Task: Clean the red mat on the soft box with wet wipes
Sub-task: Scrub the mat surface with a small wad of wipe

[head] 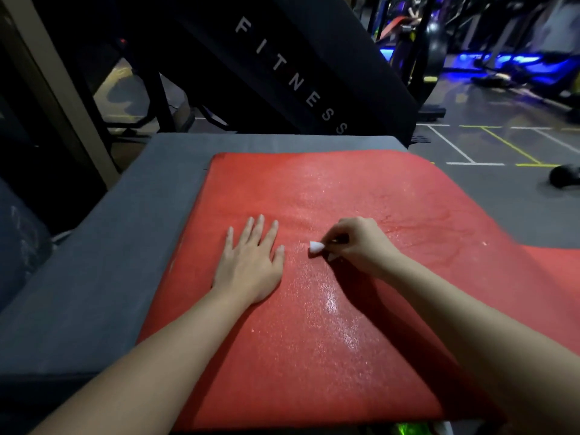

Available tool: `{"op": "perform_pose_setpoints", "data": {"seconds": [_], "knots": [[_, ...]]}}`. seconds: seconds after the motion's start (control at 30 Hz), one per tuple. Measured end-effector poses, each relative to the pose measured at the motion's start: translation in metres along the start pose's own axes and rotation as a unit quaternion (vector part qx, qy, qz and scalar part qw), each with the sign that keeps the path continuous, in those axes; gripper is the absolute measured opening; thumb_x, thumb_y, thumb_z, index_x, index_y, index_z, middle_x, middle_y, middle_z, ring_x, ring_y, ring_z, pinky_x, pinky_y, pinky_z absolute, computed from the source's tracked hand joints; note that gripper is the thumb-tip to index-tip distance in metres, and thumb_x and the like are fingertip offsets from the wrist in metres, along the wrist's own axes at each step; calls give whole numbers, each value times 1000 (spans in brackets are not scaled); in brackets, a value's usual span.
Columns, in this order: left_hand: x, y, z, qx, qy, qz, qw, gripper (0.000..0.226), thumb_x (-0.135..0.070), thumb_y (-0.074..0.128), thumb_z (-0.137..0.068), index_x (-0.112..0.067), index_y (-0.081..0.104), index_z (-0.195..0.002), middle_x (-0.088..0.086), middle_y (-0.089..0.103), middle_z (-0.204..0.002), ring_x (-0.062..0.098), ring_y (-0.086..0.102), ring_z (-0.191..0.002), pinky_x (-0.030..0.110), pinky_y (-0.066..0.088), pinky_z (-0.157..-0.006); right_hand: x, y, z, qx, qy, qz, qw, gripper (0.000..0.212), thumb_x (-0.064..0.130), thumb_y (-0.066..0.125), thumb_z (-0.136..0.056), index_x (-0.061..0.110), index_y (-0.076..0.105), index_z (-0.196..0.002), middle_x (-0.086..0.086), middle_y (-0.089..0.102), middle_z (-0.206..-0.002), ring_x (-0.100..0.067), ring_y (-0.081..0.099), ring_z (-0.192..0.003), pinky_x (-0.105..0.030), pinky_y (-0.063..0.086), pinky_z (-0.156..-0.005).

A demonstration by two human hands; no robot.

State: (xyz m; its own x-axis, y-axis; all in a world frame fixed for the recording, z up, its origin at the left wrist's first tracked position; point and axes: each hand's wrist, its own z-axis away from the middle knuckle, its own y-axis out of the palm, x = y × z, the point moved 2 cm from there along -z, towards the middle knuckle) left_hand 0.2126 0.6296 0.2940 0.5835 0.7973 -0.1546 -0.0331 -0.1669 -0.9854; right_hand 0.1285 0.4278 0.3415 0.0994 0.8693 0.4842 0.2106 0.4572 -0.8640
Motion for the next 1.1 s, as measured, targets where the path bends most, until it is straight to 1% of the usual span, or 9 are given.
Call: {"op": "perform_pose_setpoints", "data": {"seconds": [0.1, 0.27, 0.43, 0.57, 0.67, 0.77, 0.87, 0.93, 1.1], "knots": [[-1, -1, -1, 2, 2, -2, 1000, 63, -51, 13, -105, -30, 1, -163, -1, -5, -171, 15, -9, -157, 50, -4, -127, -3, 4, -40, -52, 16, 16, 998, 18, 11, 80, -70, 15, 79, -88, -7, 71, -83, -24, 65, -78, -27, 40, -65], [0, -4, -2, 13, 5, -2, 1000, 64, -51, 12, -105, -29, 0, -163, -1, -7, -171, 15, -11, -157, 51, -5, -127, -8, 4, -77, -67, 37, 28, 997, 20, 9, 79, -71, 12, 79, -91, -11, 73, -89, -24, 66, -84, -23, 34, -64], [-1, -3, -2, 22, 5, -4, 1000, 64, -51, 10, -105, -28, -3, -163, 0, -11, -171, 16, -14, -156, 52, -6, -126, -14, 11, -55, -57, -14, 26, 998, 16, 9, 78, -75, 16, 79, -89, -5, 70, -86, -19, 61, -74, -19, 31, -64], [0, -2, -3, 14, 7, -1, 1000, 63, -51, 11, -105, -29, -3, -163, -1, -11, -171, 15, -14, -156, 52, -6, -126, -15, 11, -76, -56, -18, 35, 998, 17, 9, 80, -71, 16, 78, -87, -3, 68, -83, -17, 58, -71, -17, 31, -60], [0, -2, -2, 11, 3, 1, 1000, 65, -52, 6, -103, -30, -2, -163, -2, -11, -171, 14, -14, -156, 51, -6, -126, -19, 13, -114, -79, -13, 41, 996, 17, 5, 76, -73, 13, 77, -87, -8, 68, -85, -28, 63, -79, -31, 43, -67], [0, -2, -2, 11, 2, 1, 1000, 67, -54, 3, -100, -32, -5, -163, -4, -13, -170, 12, -17, -155, 50, -8, -126, -26, 16, -145, -88, 18, 37, 995, 19, 6, 77, -72, 11, 77, -90, -12, 68, -90, -32, 62, -86, -36, 46, -73], [0, -3, -3, 4, 4, 4, 1000, 63, -53, 9, -104, -33, -4, -163, -4, -13, -170, 12, -17, -155, 49, -10, -126, -28, 19, -151, -81, 39, 41, 995, 17, 10, 76, -73, 11, 77, -91, -12, 68, -90, -31, 62, -87, -34, 43, -71], [0, -2, -4, 0, 6, 7, 1000, 64, -53, 10, -104, -33, -2, -163, -3, -11, -170, 13, -16, -156, 50, -10, -126, -30, 17, -144, -76, 15, 49, 996, 14, 13, 76, -77, 12, 76, -91, -12, 70, -89, -30, 63, -85, -33, 43, -69], [2, -1, -3, 9, 4, 10, 1000, 68, -54, 5, -98, -34, -1, -163, -4, -10, -171, 12, -16, -156, 49, -10, -126, -33, 14, -147, -62, 19, 21, 998, 17, 13, 79, -76, 11, 77, -93, -9, 72, -88, -18, 58, -79, -26, 34, -65]]}}
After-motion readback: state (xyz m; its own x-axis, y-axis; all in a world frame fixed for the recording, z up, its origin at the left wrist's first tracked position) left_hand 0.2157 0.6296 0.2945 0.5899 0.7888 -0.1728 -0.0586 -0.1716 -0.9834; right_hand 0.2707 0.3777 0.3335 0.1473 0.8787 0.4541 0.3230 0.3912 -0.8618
